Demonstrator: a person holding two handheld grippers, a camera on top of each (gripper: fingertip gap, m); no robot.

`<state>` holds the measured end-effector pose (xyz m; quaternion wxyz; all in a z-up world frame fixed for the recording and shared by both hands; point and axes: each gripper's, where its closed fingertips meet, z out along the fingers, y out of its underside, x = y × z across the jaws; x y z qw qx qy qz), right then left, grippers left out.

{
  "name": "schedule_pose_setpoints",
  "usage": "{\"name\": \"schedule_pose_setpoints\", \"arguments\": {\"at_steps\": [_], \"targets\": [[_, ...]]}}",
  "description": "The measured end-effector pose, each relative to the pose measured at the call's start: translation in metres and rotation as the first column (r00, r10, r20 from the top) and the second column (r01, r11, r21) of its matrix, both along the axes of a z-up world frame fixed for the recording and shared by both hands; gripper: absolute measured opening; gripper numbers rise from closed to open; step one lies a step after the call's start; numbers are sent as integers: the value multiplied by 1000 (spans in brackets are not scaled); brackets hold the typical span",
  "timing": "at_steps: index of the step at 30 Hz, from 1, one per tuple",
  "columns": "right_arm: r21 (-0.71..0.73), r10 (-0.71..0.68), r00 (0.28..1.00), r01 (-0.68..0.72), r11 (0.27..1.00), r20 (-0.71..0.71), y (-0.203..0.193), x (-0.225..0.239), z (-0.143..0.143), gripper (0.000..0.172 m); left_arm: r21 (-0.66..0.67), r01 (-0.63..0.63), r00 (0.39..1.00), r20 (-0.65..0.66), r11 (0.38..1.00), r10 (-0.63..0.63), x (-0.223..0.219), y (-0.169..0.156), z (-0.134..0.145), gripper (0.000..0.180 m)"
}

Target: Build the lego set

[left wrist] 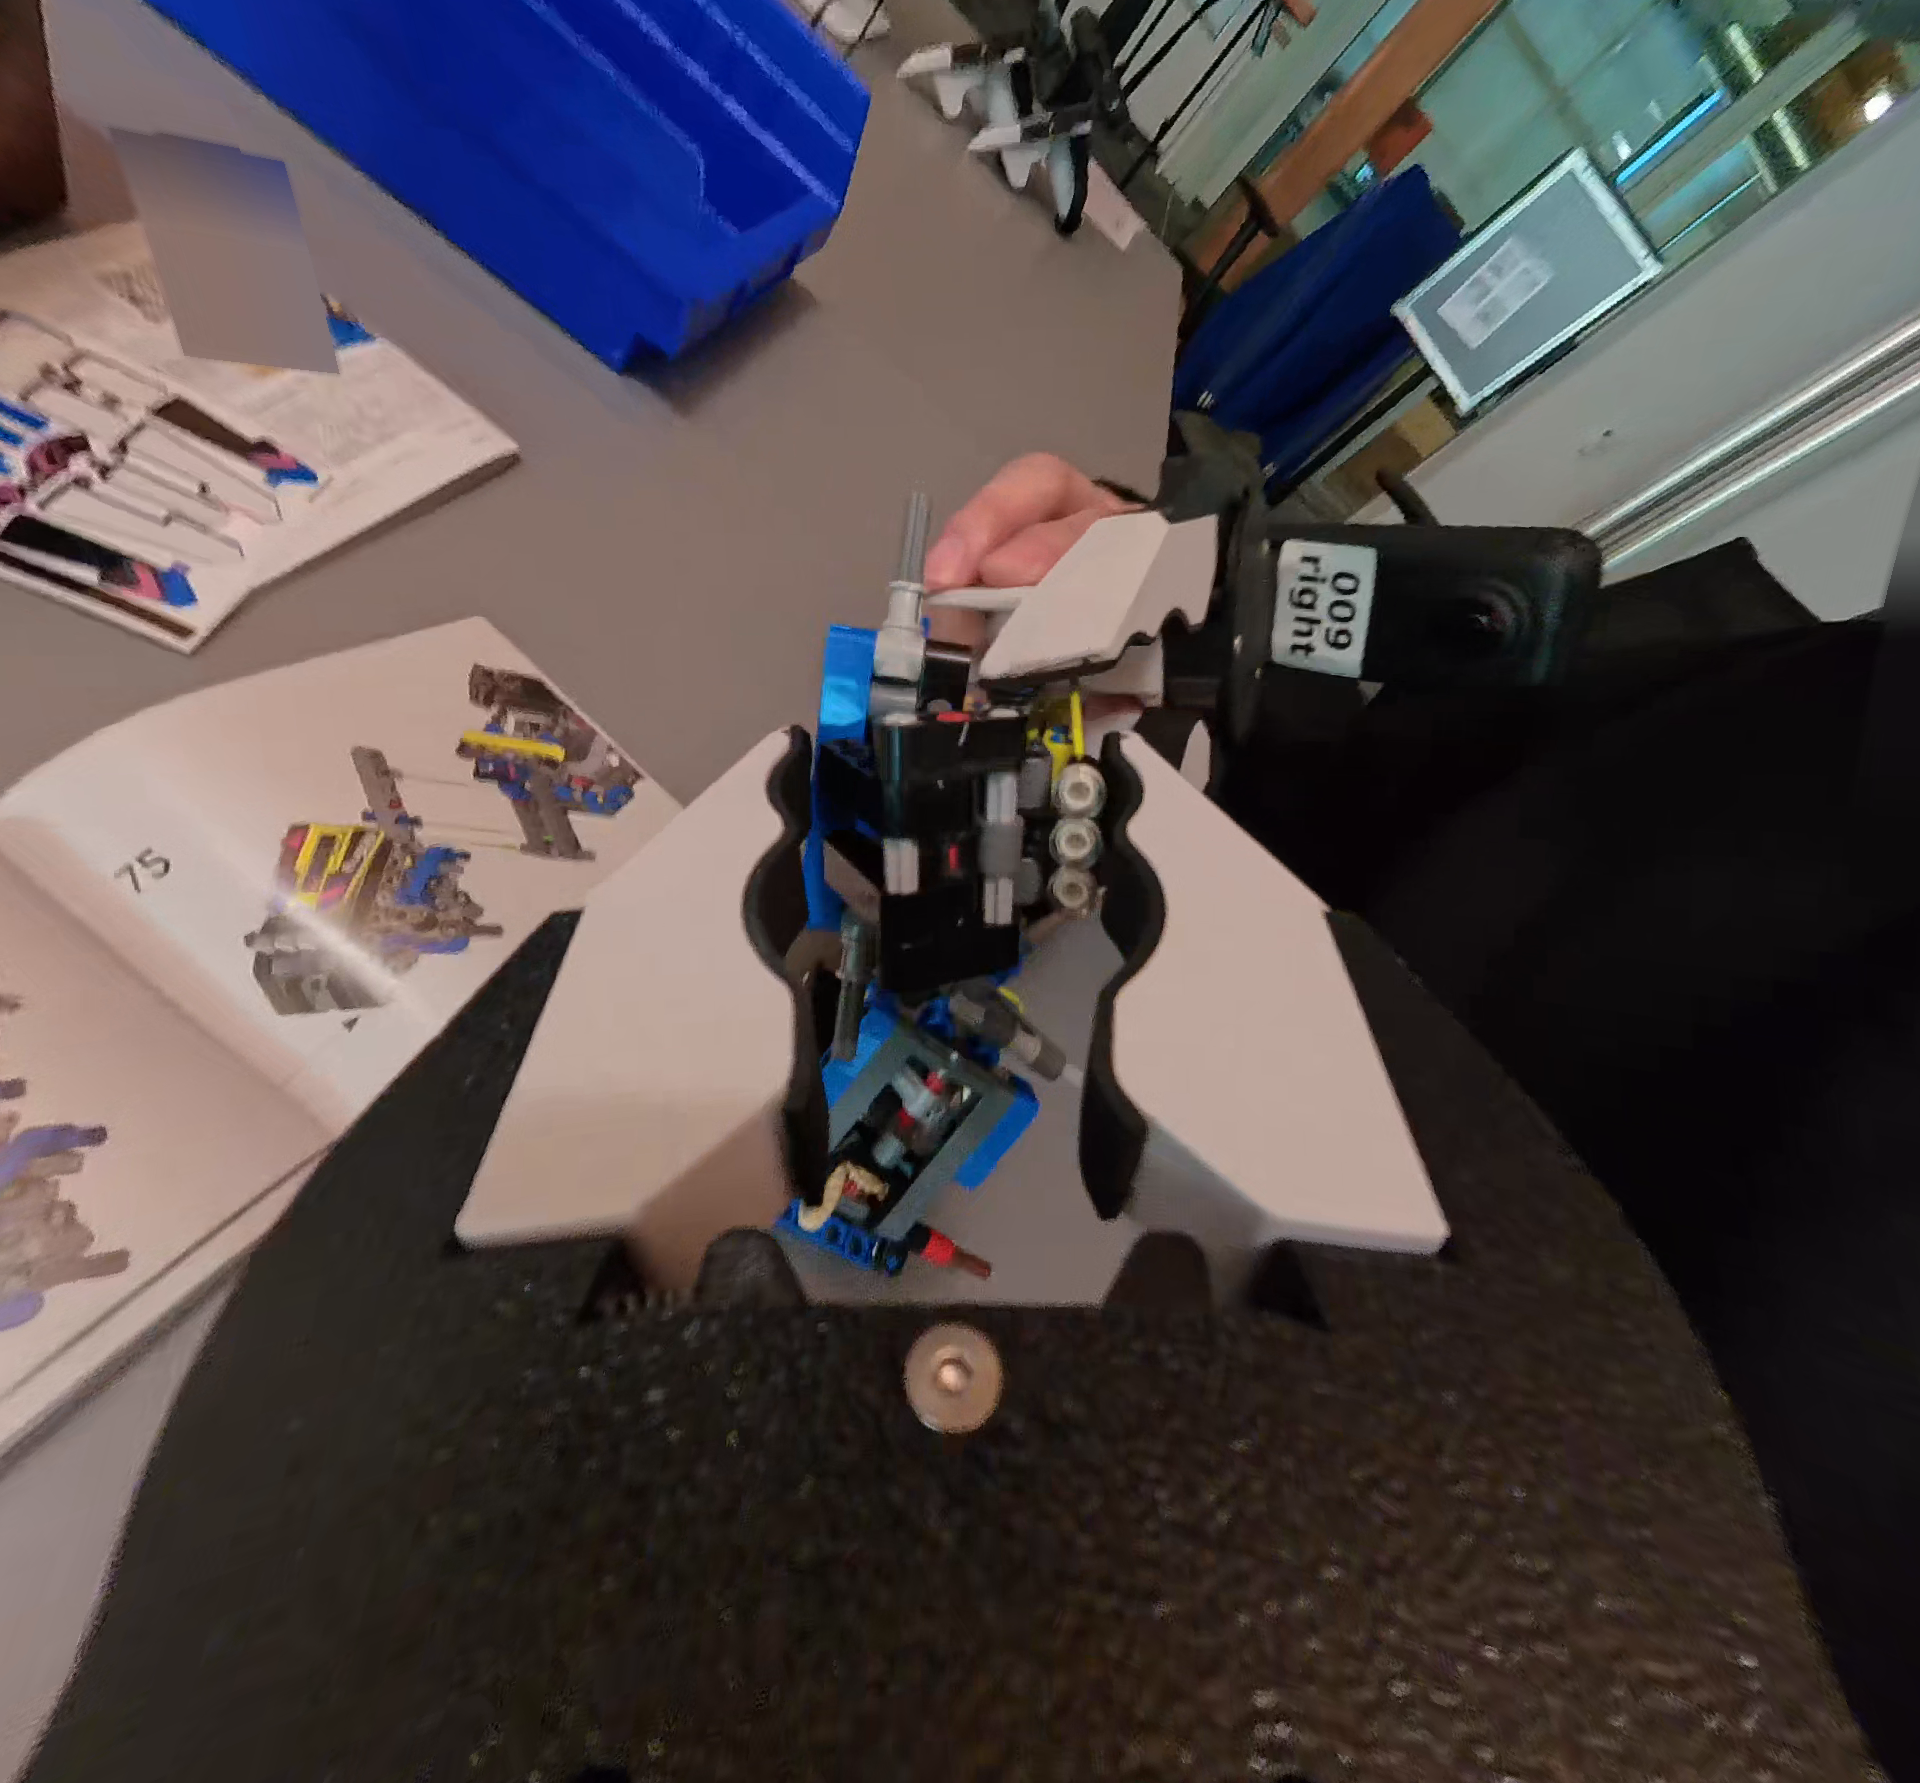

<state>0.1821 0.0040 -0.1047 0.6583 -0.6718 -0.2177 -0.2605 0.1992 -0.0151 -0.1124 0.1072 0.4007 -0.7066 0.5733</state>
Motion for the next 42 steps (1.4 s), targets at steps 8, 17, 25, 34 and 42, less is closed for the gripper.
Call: {"name": "schedule_pose_setpoints", "arguments": {"at_steps": [8, 17, 25, 34, 42], "targets": [[-114, 64, 961, -98, 989, -268, -25, -10, -6, 61, 16, -161, 948, -277, 987, 159, 2, 23, -3, 49], [-242, 56, 867, -200, 949, -495, -23, -24, -67, 78, 183, -279, 837, -435, 943, 332, -25, 50, -28, 50], [-156, -29, 857, -61, 986, -514, -14, -23, -64, 45, 310, -231, 841, -413, 922, 349, -42, 58, -25, 50], [-208, -189, 799, 81, 975, -571, 14, -47, -71, 23, 458, -219, 915, -209, 862, 344, -36, 67, -19, 50], [-233, -245, 762, 127, 964, -600, 55, -73, -74, 54, 565, -239, 945, -53, 790, 324, -51, 93, -12, 50]]}}
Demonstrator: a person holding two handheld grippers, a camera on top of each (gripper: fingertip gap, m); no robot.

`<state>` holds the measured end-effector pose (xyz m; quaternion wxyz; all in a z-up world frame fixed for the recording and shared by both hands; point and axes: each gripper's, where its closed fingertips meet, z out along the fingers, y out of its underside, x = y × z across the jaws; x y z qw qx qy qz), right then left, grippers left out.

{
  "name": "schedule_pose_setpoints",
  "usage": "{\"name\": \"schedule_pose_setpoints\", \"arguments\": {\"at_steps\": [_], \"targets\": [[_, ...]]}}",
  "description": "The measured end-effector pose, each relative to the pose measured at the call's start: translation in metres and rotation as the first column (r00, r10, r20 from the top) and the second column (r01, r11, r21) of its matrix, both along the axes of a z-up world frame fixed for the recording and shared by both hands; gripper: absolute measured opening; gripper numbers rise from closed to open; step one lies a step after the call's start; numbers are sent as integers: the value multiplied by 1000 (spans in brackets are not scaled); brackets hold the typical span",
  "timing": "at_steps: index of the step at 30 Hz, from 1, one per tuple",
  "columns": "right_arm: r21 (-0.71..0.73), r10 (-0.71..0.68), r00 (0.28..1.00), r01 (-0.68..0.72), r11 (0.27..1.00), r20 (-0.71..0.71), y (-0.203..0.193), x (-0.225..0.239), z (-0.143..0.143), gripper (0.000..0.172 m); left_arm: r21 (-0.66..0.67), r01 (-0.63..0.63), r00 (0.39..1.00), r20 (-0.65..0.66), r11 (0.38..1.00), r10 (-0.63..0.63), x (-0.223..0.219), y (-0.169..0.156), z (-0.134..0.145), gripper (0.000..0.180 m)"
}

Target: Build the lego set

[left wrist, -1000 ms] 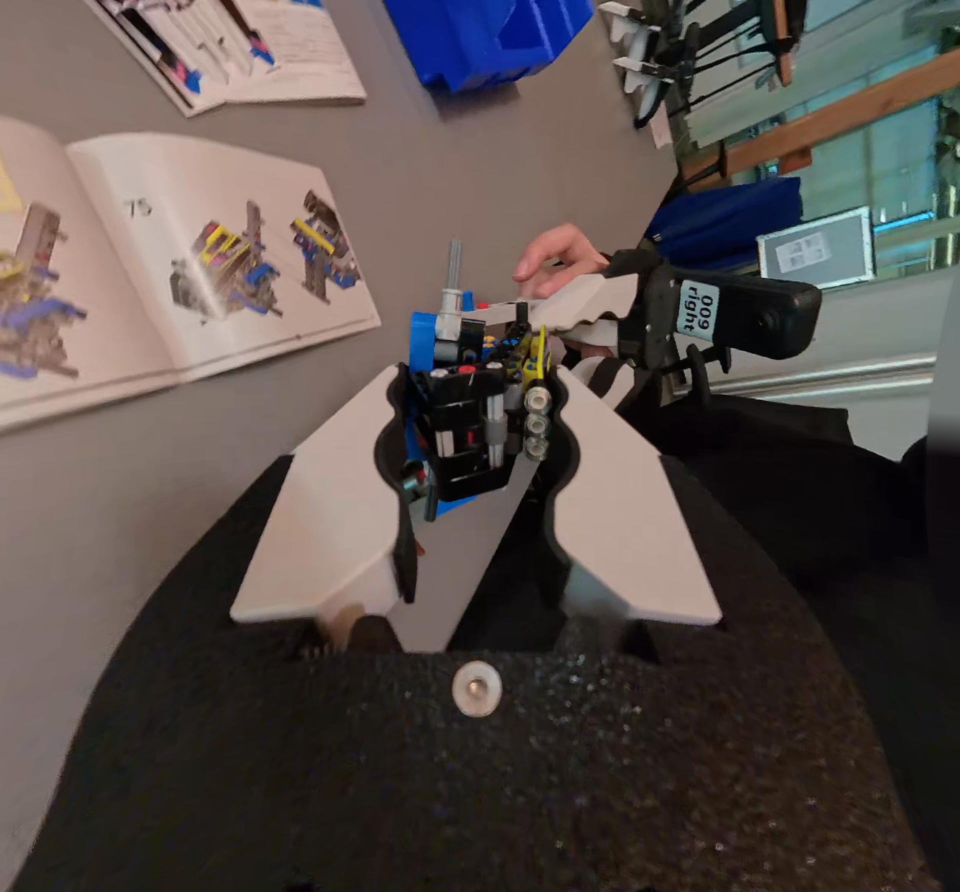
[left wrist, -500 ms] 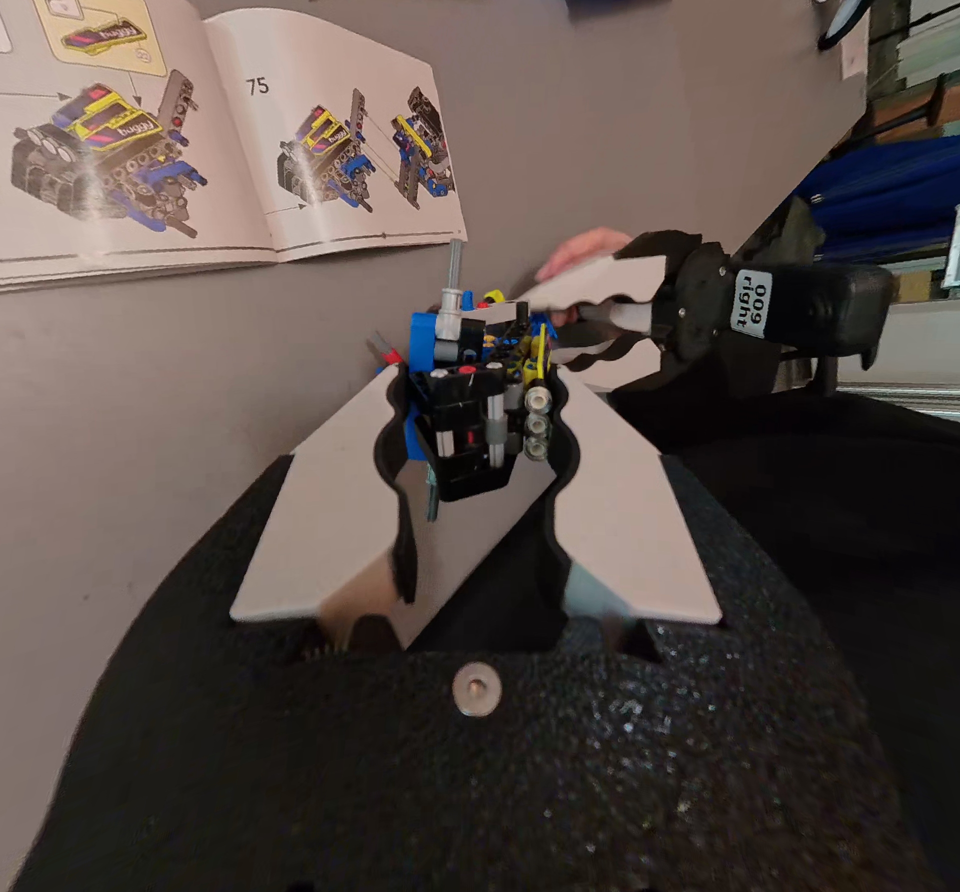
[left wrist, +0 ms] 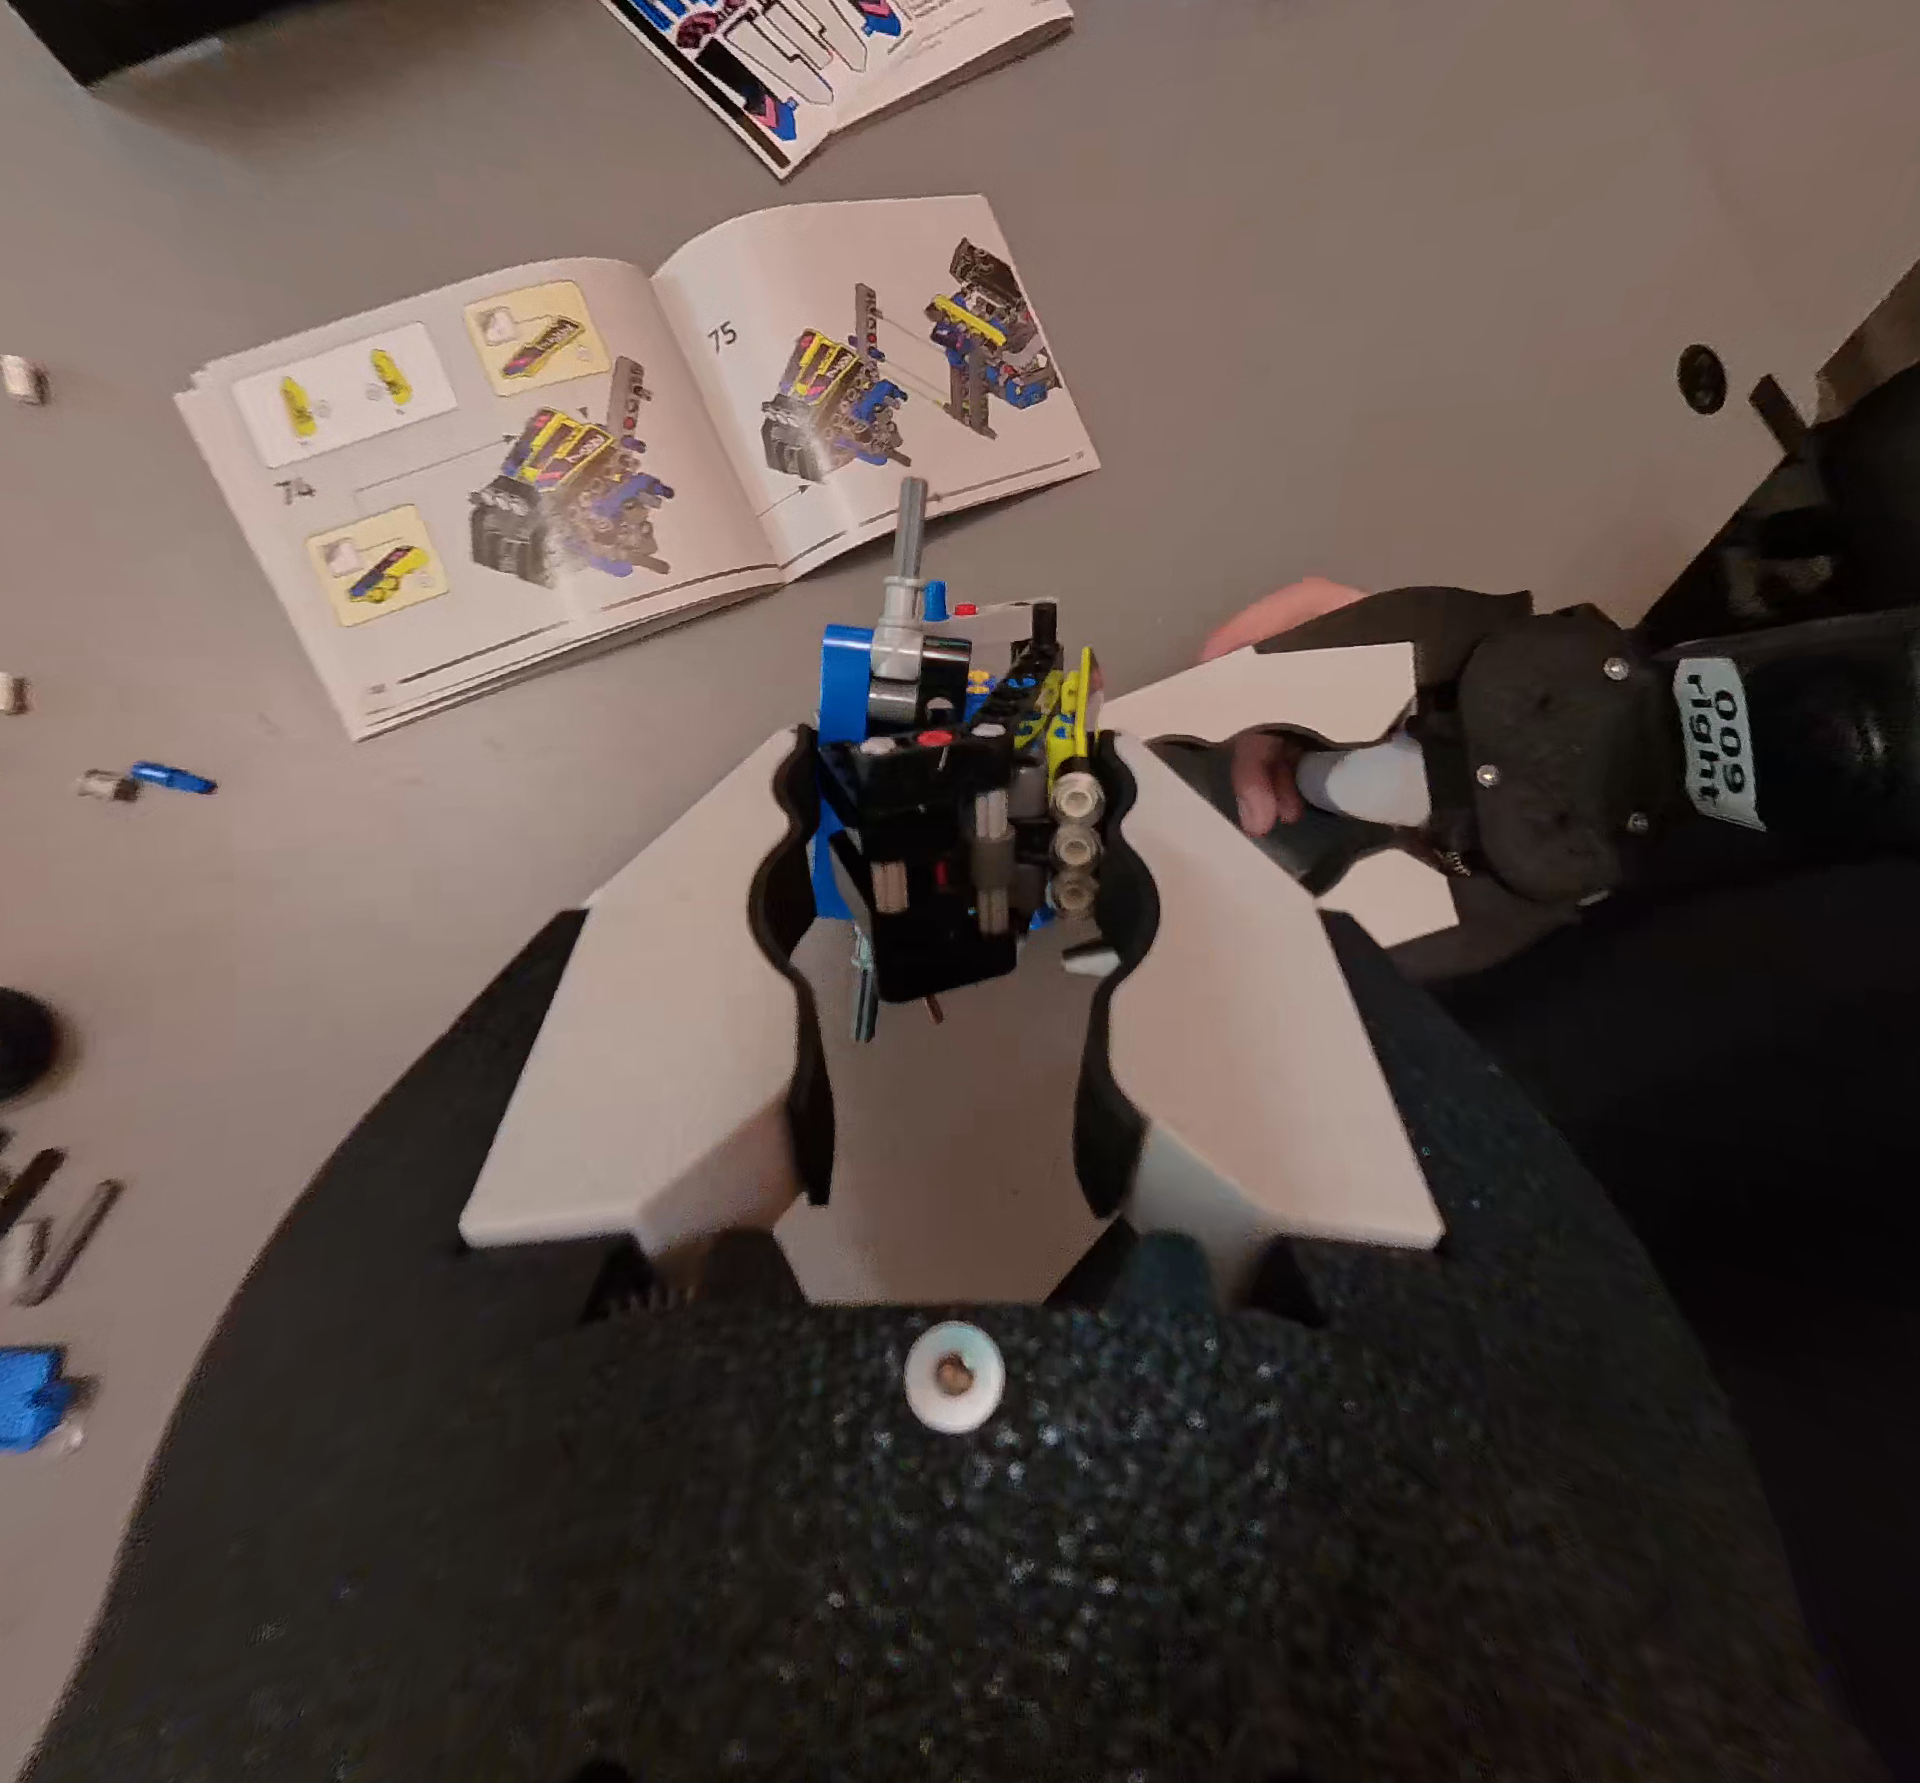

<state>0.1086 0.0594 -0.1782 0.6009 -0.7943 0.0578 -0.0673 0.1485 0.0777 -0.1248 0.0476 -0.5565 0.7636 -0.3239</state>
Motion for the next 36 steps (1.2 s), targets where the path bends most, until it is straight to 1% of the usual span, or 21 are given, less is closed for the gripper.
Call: {"name": "schedule_pose_setpoints", "arguments": {"at_steps": [1, 2, 5, 7, 8, 9, 10, 12, 14, 15, 17, 19, 20, 21, 23, 25, 29, 30, 32, 34, 36], "targets": [[-12, 12, 1000, -12, 1000, 17, 2, -3, -1, 61, 18, 9, 1000, 14, 1000, -9, -4, 2, 2, 50], [-24, 17, 999, -16, 1000, 29, 1, -4, -2, 63, 43, 19, 999, 31, 999, -20, -9, 4, 4, 50], [2, -15, 998, 15, 1000, 62, -10, 10, 3, 63, 157, 19, 996, 82, 987, -32, -21, 13, 11, 50], [11, 36, 997, -37, 999, 73, -11, 14, 7, 62, 190, -7, 992, 126, 982, -17, -26, 13, 20, 50], [-10, 54, 995, -53, 999, 88, -9, 17, 3, 63, 209, -23, 989, 148, 978, -9, -27, 13, 24, 50], [-39, 104, 989, -101, 994, 105, -7, 15, -2, 66, 237, -46, 984, 180, 970, 2, -27, 14, 28, 50], [-63, 171, 979, -164, 984, 114, -4, 10, -5, 58, 268, -72, 977, 212, 961, 14, -26, 16, 31, 50], [-84, 215, 964, -204, 975, 156, 1, 11, -6, 51, 293, -108, 967, 251, 950, 33, -26, 16, 33, 50], [-103, 245, 952, -230, 968, 182, 5, 10, -9, 42, 254, -122, 960, 274, 960, 49, -25, 8, 32, 50], [-108, 247, 952, -230, 967, 181, 7, 10, -10, 35, 236, -126, 958, 280, 964, 57, -25, 5, 31, 50], [-89, 185, 960, -169, 981, 212, 10, 13, -9, 34, 257, -151, 952, 299, 954, 70, -24, 7, 28, 50], [-68, 101, 947, -84, 994, 306, 12, 16, -7, 35, 327, -184, 952, 295, 927, 85, -27, 17, 22, 50], [-62, 38, 935, -18, 998, 353, 12, 20, -5, 35, 343, -200, 951, 293, 918, 98, -28, 21, 19, 50], [-59, -16, 922, 42, 997, 388, 12, 24, -5, 35, 343, -210, 949, 296, 916, 107, -29, 22, 17, 50], [-63, -49, 905, 83, 995, 422, 17, 24, -5, 36, 331, -220, 946, 303, 918, 117, -29, 23, 15, 50], [-68, -43, 906, 79, 995, 421, 23, 21, -5, 36, 365, -222, 947, 303, 904, 110, -29, 28, 13, 50], [-64, -50, 918, 81, 995, 394, 26, 21, -6, 37, 414, -208, 947, 310, 886, 78, -26, 25, 14, 50], [-73, -39, 923, 72, 995, 383, 26, 20, -7, 42, 431, -199, 951, 303, 880, 67, -24, 25, 13, 50], [-102, -15, 942, 52, 993, 335, 27, 17, -12, 58, 449, -177, 957, 285, 876, 47, -20, 23, 13, 50], [-82, -30, 961, 55, 995, 273, 23, 17, -9, 73, 458, -153, 966, 256, 876, 35, -16, 21, 13, 50], [-5, -35, 982, 36, 999, 184, 18, 16, 3, 75, 457, -131, 975, 222, 880, 30, -11, 20, 14, 50]]}}
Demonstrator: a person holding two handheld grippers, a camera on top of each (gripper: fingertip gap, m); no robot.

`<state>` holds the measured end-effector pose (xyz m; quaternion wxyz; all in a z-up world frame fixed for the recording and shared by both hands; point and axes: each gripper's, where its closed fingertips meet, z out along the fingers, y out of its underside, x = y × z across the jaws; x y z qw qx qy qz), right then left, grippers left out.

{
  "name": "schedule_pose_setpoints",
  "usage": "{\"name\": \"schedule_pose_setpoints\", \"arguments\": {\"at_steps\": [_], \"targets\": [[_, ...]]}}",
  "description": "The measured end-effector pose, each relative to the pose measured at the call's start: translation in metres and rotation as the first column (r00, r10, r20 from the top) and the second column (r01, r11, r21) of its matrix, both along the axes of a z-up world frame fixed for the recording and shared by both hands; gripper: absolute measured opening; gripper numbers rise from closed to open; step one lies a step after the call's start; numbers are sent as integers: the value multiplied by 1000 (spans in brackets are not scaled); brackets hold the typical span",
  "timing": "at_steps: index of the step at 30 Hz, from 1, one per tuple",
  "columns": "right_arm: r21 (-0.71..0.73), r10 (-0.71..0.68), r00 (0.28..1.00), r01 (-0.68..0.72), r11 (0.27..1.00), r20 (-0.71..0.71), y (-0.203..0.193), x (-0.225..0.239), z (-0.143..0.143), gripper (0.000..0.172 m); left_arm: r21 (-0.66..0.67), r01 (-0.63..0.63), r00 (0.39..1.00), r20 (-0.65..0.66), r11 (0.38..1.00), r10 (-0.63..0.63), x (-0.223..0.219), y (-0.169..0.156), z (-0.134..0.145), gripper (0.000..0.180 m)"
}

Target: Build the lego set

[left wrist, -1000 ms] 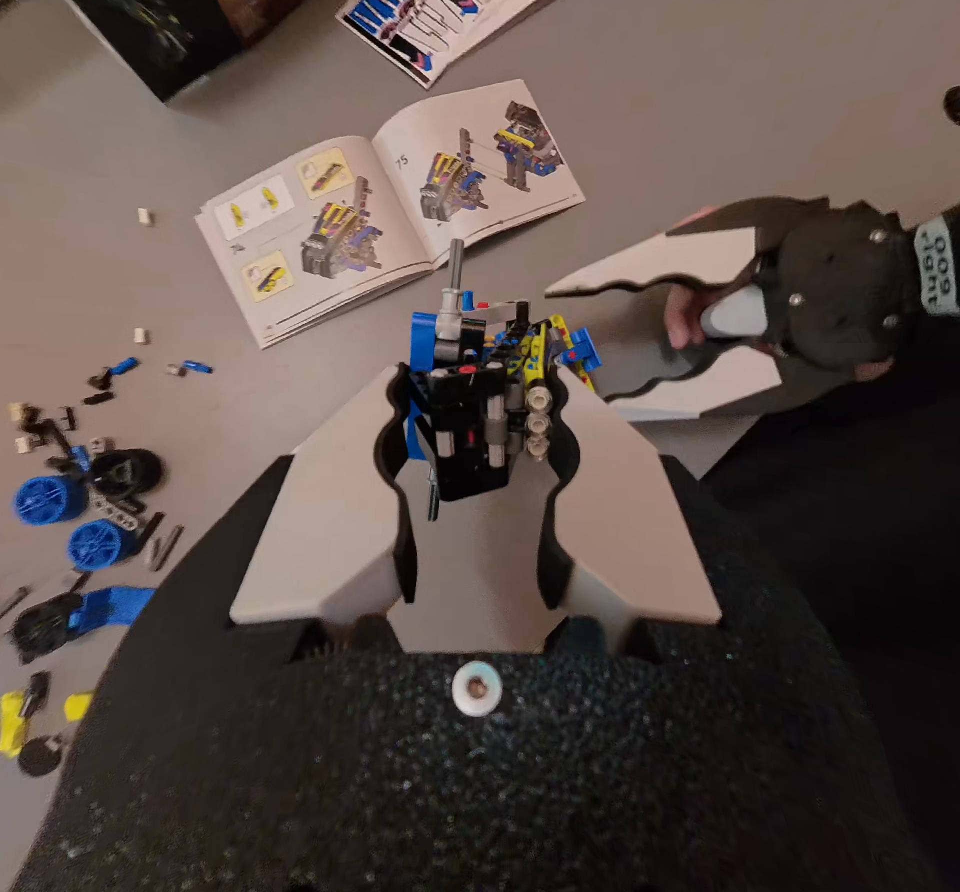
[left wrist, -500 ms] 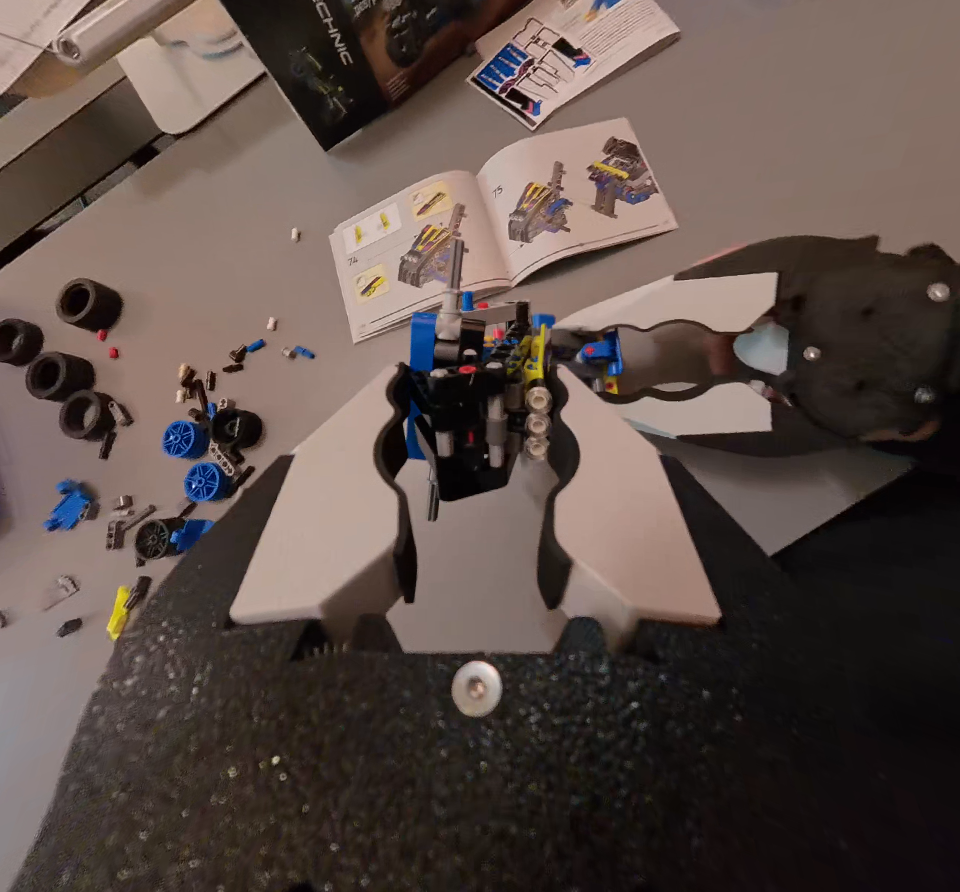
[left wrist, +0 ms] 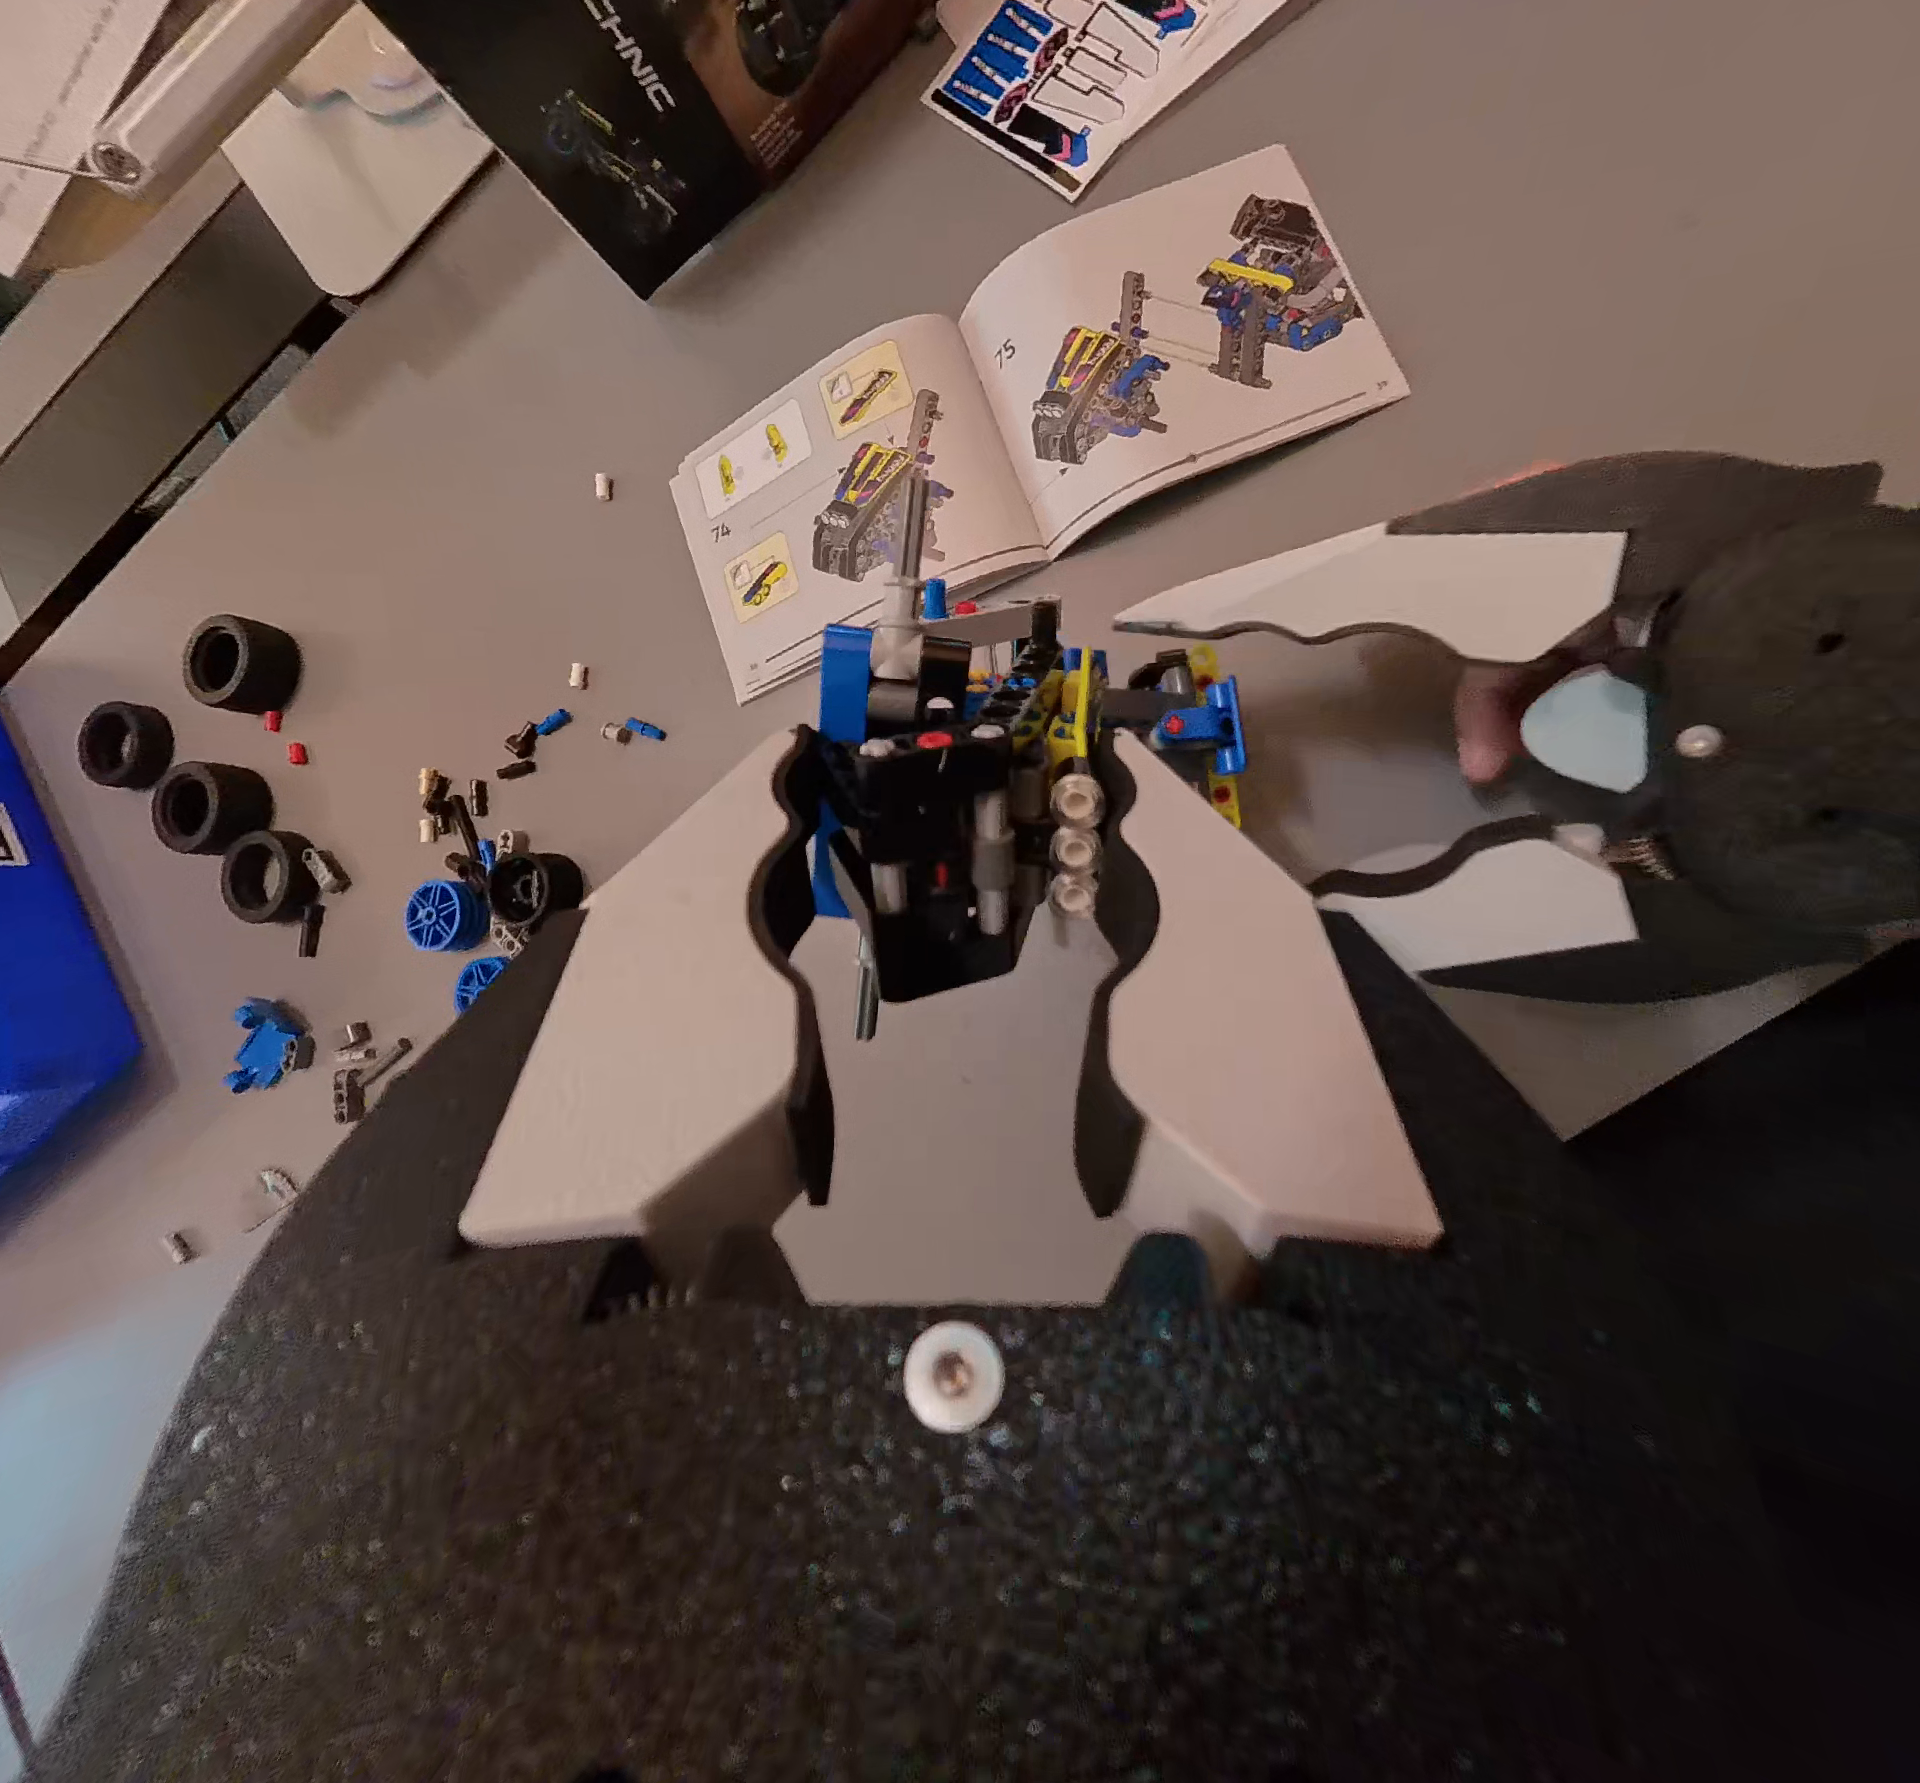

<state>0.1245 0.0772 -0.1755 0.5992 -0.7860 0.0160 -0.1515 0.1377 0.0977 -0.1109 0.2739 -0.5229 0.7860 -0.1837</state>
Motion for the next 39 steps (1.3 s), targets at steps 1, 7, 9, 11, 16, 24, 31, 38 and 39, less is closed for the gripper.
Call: {"name": "schedule_pose_setpoints", "arguments": {"at_steps": [1, 7, 9, 11, 16, 24, 31, 38, 39], "targets": [[41, 3, 999, -1, 999, -35, -3, 2, 7, 76, -14, 2, 1000, -29, 1000, -2, 2, -1, -1, 50], [125, -75, 996, 70, 990, 37, -7, 37, 17, 84, -53, 14, 971, -238, 998, -27, 13, -3, -7, 50], [152, -26, 997, 15, 988, 68, -3, 32, 21, 76, -63, 9, 953, -301, 998, -28, 16, -5, -9, 50], [162, -2, 994, -16, 987, 107, 0, 30, 23, 72, -97, -7, 933, -358, 995, -28, 17, -11, -10, 50], [95, 19, 992, -31, 995, 125, 4, 31, 14, 71, -83, -31, 897, -442, 996, -8, 20, -19, -11, 50], [80, 23, 995, -31, 996, 99, 5, 35, 12, 64, -55, -97, 866, -498, 994, 58, 17, -18, -17, 50], [63, 57, 993, -63, 996, 101, 7, 30, 9, 50, -74, -147, 872, -480, 986, 94, 15, -17, -17, 50], [62, 29, 991, -37, 997, 130, 9, 32, 9, 50, -90, -171, 888, -445, 981, 114, 11, -17, -15, 50], [62, 27, 991, -36, 997, 129, 10, 32, 9, 50, -80, -168, 890, -442, 982, 116, 11, -16, -15, 50]]}}
